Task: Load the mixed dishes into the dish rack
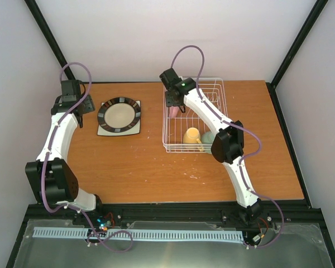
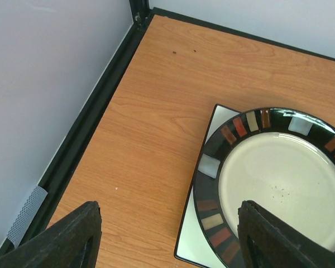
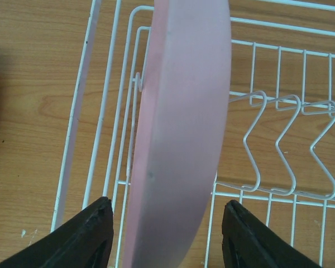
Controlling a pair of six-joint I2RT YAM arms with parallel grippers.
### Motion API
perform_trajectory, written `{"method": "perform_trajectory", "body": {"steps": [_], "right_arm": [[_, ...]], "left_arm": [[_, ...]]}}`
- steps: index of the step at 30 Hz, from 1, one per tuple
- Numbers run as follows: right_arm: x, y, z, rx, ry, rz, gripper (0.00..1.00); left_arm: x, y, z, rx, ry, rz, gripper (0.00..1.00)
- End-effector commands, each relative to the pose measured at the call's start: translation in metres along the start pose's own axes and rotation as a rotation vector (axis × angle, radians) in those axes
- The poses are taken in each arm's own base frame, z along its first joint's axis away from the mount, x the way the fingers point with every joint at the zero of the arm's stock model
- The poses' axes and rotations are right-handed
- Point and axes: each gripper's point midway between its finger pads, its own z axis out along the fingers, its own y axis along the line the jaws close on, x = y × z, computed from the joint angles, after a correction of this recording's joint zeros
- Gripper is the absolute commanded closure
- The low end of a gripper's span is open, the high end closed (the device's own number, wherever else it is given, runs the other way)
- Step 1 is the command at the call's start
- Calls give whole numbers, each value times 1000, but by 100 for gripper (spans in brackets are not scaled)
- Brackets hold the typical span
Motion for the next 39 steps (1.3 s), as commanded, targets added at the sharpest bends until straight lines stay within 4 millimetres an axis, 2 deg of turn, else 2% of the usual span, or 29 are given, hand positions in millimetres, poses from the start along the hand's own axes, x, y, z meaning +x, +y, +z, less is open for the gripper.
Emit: {"method": "perform_trajectory", "body": {"steps": [1, 7, 14, 19, 24, 31, 39], "right_arm": [[-1, -5, -8, 37, -12, -1, 45], [-19, -21, -33, 85, -112, 42, 38], [-31, -46, -65, 168, -185, 71, 35], [-51, -68, -106, 209, -302, 125, 33], [-59, -82, -127, 198, -375, 159, 31], [-61, -93, -139, 196, -392, 178, 31], [-55, -90, -133, 161, -378, 188, 31]], "left_arm": [[2, -2, -2, 32, -7, -1, 33], [14, -11, 5, 182, 35, -69, 32], [40, -2, 23, 311, 137, -231, 34], [58, -4, 40, 380, 226, -285, 40], [67, -10, 58, 416, 289, -304, 46], [76, -10, 86, 428, 357, -327, 48], [77, -13, 104, 450, 370, -321, 54]]}}
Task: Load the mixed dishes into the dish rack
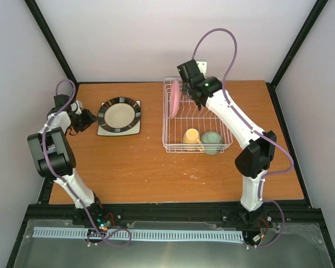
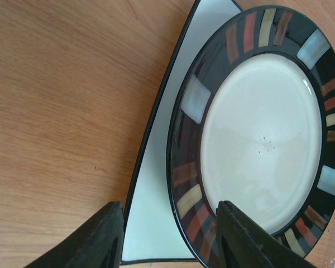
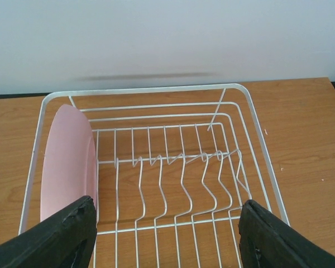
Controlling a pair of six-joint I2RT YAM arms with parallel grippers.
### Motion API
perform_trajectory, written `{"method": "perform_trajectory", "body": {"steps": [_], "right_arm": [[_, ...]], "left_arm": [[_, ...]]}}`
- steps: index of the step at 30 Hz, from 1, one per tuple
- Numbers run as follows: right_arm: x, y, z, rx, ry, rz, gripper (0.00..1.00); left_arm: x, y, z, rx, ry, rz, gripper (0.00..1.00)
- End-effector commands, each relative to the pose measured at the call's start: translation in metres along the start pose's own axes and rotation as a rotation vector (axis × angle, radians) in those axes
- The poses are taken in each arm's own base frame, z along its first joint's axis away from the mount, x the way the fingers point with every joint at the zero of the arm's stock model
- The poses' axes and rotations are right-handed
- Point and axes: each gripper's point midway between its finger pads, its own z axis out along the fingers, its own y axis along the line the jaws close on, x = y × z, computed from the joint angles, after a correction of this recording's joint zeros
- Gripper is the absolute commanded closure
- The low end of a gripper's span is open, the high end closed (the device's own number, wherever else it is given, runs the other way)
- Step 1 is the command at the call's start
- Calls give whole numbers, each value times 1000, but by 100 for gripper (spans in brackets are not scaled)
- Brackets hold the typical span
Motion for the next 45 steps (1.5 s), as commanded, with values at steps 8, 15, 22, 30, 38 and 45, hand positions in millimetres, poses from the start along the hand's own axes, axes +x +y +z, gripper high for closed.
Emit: {"method": "perform_trajectory", "body": {"steps": [8, 15, 22, 30, 38, 45], "right_arm": [[-10, -3, -12, -29, -32, 53, 31], [-10, -3, -12, -31, -30, 62, 31], [-10, -1, -11, -37, -30, 69, 31], [-9, 4, -8, -56, -20, 72, 32], [-8, 9, -6, -69, -9, 68, 32], [-8, 11, -5, -77, -8, 68, 32]], "left_arm": [[-35, -10, 12, 54, -20, 59, 62], [-36, -7, 25, 66, 4, 59, 62], [-38, -3, 38, 76, 25, 60, 63], [-46, -7, 46, 111, 30, 57, 65], [-47, -11, 55, 153, 46, 49, 69], [-45, -10, 59, 166, 58, 48, 73]]}}
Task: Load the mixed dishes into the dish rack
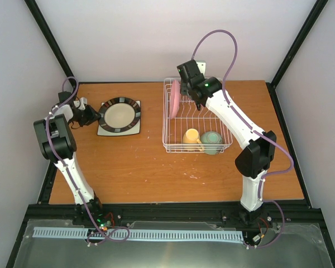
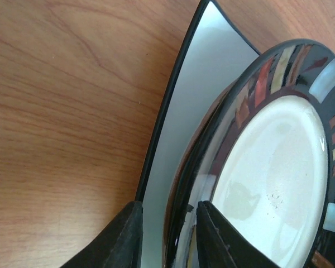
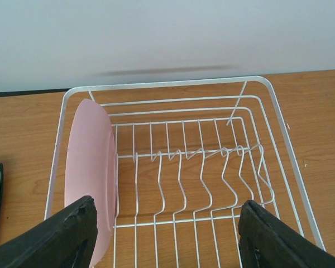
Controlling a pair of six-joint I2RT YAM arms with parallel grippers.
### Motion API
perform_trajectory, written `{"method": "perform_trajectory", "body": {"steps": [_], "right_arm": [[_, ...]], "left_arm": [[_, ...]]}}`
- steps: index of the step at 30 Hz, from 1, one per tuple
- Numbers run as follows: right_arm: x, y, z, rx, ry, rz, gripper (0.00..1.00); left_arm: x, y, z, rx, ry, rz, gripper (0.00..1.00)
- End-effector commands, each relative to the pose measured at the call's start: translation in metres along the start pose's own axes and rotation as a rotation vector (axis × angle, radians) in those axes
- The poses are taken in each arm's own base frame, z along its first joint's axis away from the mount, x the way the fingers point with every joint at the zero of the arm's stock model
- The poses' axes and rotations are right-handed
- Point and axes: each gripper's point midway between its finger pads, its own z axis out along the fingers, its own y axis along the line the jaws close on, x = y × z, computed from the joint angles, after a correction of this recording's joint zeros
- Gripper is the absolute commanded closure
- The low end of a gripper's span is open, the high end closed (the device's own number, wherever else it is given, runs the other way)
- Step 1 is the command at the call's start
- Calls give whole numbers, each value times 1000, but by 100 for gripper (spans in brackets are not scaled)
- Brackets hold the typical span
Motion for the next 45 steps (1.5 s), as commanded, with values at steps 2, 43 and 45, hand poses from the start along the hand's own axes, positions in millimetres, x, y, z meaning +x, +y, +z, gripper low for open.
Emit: {"method": "perform_trajectory", "body": {"steps": [2, 43, 45], "right_arm": [[-15, 1, -7, -17, -38, 38, 32], [62, 242, -22, -1293, 289, -185, 40], [73, 243, -15, -1283, 314, -200, 40]], "left_arm": [[-16, -9, -5, 37, -31, 38, 77], [46, -52, -76, 102, -82, 109, 99], [52, -54, -80, 102, -84, 118, 99]]}}
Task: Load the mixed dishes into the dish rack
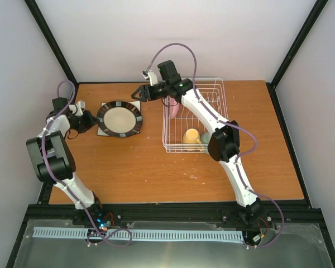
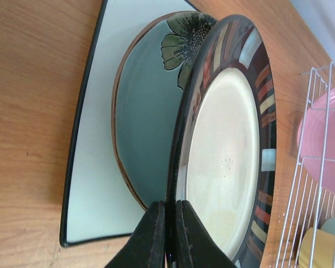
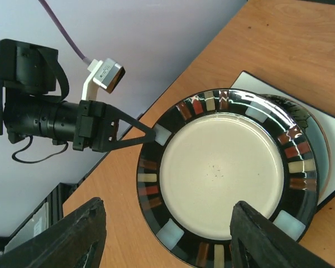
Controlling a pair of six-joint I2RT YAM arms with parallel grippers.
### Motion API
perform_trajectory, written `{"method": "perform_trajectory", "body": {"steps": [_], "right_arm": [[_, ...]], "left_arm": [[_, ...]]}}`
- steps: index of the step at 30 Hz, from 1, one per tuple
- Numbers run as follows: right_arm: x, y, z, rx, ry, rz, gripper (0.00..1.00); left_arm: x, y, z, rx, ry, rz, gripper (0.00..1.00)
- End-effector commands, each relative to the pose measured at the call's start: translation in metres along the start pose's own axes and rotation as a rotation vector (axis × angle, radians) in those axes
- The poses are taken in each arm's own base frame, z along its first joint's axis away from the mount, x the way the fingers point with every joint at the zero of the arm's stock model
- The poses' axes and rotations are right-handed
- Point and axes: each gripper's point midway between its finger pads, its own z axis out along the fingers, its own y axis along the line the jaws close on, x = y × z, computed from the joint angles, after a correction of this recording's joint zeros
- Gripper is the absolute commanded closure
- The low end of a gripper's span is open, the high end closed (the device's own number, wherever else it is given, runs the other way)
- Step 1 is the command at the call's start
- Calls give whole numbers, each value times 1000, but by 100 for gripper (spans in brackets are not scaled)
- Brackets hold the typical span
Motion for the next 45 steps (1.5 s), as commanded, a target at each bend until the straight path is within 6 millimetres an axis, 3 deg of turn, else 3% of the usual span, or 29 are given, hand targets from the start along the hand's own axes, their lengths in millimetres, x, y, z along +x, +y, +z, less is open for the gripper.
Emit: {"method": "perform_trajectory", "body": {"steps": [1, 5, 8, 16, 25, 33, 38, 45], "right_arm": [[18, 6, 9, -46, 63, -19, 40], [41, 5, 21, -46, 129, -29, 40], [55, 7, 27, -52, 170, -23, 40], [57, 1, 30, -13, 168, -39, 40], [66, -19, 37, 49, 187, -39, 39], [99, -47, 47, 146, 288, -41, 39], [112, -63, 47, 227, 324, -41, 39], [123, -69, 53, 227, 348, -16, 39]], "left_arm": [[1, -19, -20, 30, -43, 68, 100], [-1, -24, -29, 22, -75, 113, 99], [-1, -18, -25, 26, -91, 143, 99], [0, 5, -7, 130, -94, 137, 99], [-5, 28, 14, 208, -76, 99, 99], [-3, 38, 29, 228, -46, 76, 99], [3, 42, 31, 221, -38, 73, 99], [2, 43, 33, 224, -34, 70, 99]]}}
